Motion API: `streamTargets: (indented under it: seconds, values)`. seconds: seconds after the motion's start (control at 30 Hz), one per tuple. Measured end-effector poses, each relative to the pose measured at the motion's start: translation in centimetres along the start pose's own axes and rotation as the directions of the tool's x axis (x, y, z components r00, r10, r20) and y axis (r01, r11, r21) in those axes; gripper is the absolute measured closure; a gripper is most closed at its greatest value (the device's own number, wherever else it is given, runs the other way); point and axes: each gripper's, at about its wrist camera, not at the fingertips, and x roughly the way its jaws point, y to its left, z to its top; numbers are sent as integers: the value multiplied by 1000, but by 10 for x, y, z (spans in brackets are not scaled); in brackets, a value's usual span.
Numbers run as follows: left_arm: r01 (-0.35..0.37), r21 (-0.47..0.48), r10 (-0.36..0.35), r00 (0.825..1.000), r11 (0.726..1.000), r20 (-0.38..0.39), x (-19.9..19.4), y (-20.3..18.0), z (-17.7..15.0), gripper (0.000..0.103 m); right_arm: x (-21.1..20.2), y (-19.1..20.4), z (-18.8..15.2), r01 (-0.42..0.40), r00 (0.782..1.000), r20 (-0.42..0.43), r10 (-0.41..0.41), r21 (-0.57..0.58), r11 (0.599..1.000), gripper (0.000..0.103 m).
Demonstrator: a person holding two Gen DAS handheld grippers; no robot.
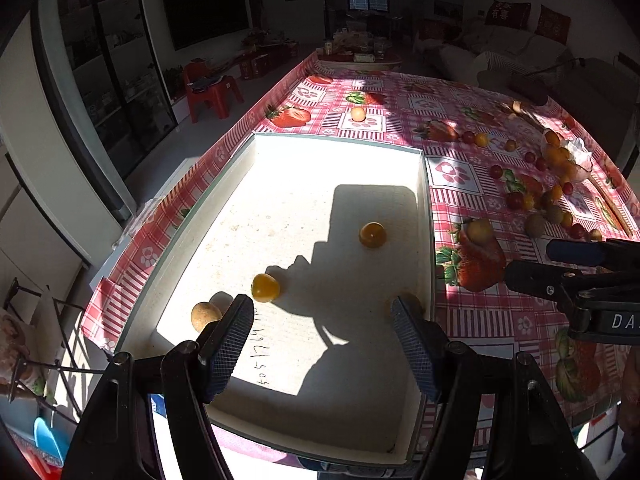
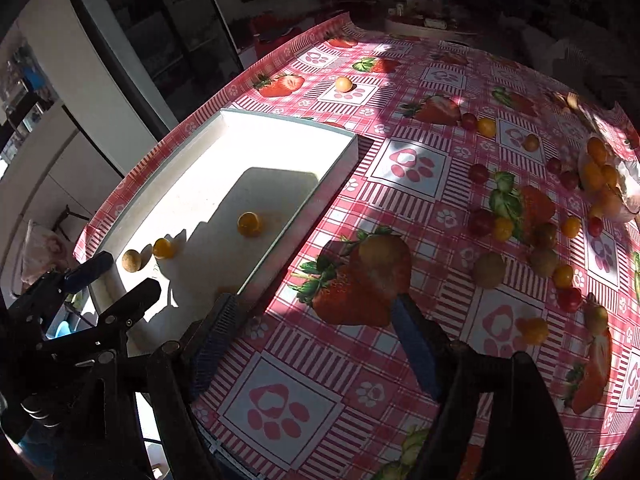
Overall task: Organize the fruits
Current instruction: 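Grasp a greenish fruit with the left gripper while the right grasps a red cherry tomato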
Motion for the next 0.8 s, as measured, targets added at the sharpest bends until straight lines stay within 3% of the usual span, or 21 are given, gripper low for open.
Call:
streamTargets:
  seconds: [0.2, 0.47, 0.63, 0.8]
  values:
    - [61, 63, -60, 998, 996, -14, 0, -45, 9, 30, -11, -53, -21, 64, 998, -11, -63, 95, 993, 21]
    - [139, 136, -133, 989, 981, -58, 16, -107, 22, 30, -32, -137, -43, 178, 983, -6, -182, 246, 953, 21]
    - [187, 139, -175, 980, 972, -96, 38, -135, 34, 30, -35, -167, -50, 151, 988, -11, -156, 315, 937, 21]
    - [190, 163, -174, 979, 968, -108, 58, -157, 43, 30, -26, -173, -47, 135, 989, 8, -147, 336, 932, 25]
